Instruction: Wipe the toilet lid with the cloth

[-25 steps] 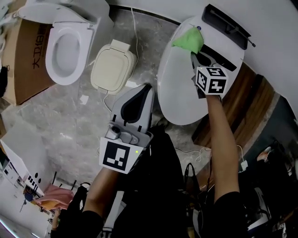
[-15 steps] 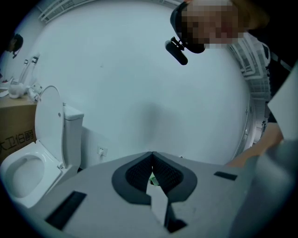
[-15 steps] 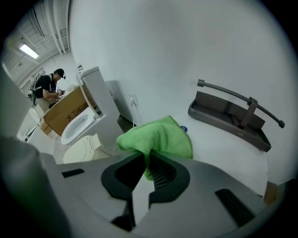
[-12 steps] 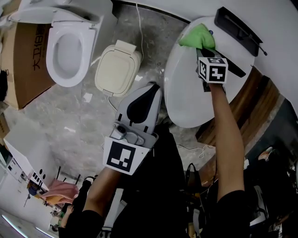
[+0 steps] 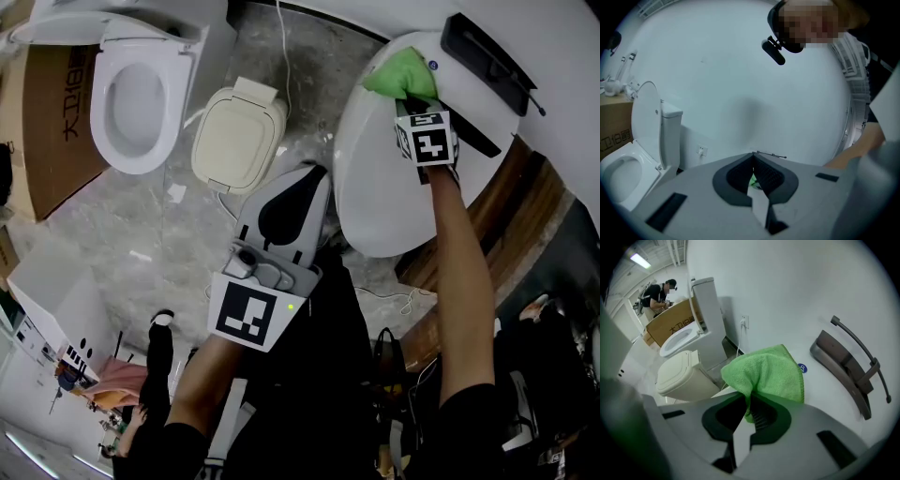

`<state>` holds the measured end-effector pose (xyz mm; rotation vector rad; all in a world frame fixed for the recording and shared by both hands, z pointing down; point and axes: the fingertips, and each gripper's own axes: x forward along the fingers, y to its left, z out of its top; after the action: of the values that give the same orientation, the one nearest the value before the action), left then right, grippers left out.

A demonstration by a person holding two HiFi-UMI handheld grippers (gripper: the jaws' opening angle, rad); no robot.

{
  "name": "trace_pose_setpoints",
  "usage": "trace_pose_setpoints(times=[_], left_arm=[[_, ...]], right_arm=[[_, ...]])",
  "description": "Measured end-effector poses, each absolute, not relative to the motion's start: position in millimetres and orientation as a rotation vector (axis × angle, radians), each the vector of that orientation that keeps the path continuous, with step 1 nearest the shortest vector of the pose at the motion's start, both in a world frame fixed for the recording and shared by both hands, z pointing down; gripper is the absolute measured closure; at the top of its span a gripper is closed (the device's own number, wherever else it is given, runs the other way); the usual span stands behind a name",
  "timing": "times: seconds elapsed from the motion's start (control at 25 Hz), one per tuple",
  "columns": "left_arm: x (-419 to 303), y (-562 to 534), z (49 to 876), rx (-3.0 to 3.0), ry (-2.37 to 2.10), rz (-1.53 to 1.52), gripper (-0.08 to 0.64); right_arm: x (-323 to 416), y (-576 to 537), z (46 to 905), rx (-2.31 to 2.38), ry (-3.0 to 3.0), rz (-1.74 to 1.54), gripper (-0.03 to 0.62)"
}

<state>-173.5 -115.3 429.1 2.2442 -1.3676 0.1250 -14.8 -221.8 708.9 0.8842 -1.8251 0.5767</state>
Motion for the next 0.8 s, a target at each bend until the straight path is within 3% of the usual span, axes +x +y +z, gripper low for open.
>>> trace_pose_setpoints(times=[0.36, 0.8], left_arm=[[-175, -110, 428, 2.244, -1.383, 0.117, 0.551], [-164, -74, 420, 2.246, -1.403, 0.100, 0.551]], right_arm=[[-18, -195, 718, 0.641, -1.770, 0.274, 0.555], [-11, -147, 724, 0.549, -1.762, 0.225, 0.555]])
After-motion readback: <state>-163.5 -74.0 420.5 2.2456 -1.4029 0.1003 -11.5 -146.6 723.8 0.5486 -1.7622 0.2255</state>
